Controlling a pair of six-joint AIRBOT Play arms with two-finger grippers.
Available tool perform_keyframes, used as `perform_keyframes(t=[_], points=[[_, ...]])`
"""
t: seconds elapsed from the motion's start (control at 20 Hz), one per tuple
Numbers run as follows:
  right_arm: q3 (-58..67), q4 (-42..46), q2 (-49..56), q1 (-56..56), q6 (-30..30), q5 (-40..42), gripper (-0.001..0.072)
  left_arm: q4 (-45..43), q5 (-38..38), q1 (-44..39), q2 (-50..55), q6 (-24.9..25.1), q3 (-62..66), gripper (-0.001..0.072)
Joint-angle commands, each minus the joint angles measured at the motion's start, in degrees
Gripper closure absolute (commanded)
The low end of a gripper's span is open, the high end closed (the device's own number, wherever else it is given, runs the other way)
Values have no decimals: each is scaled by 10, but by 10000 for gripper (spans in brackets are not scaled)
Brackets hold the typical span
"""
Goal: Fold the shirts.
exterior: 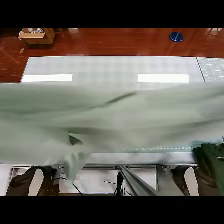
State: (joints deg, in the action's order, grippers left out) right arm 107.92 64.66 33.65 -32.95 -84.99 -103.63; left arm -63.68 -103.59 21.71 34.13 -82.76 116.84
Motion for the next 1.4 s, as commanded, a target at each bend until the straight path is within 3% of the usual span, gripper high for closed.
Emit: perform_keyframes(t=[0.0, 0.25, 0.45, 0.8, 1.0, 1.35], points=[[-85, 7, 4, 7, 11, -27, 687, 10, 5, -13, 0, 12, -123, 692], [-231, -3, 63, 43, 18, 6, 687, 24, 92, -31, 33, 26, -302, 692], [-233, -7, 194, 114, 19, 84, 687, 53, 150, -68, 131, 28, -321, 691], [-233, -7, 397, 218, 44, 323, 687, 52, 350, -179, 343, 113, -320, 690], [-234, -7, 478, 243, 52, 466, 687, 52, 484, -182, 442, 116, -320, 690], [-234, -28, 572, 245, 26, 595, 687, 52, 550, -182, 575, 116, -320, 690]])
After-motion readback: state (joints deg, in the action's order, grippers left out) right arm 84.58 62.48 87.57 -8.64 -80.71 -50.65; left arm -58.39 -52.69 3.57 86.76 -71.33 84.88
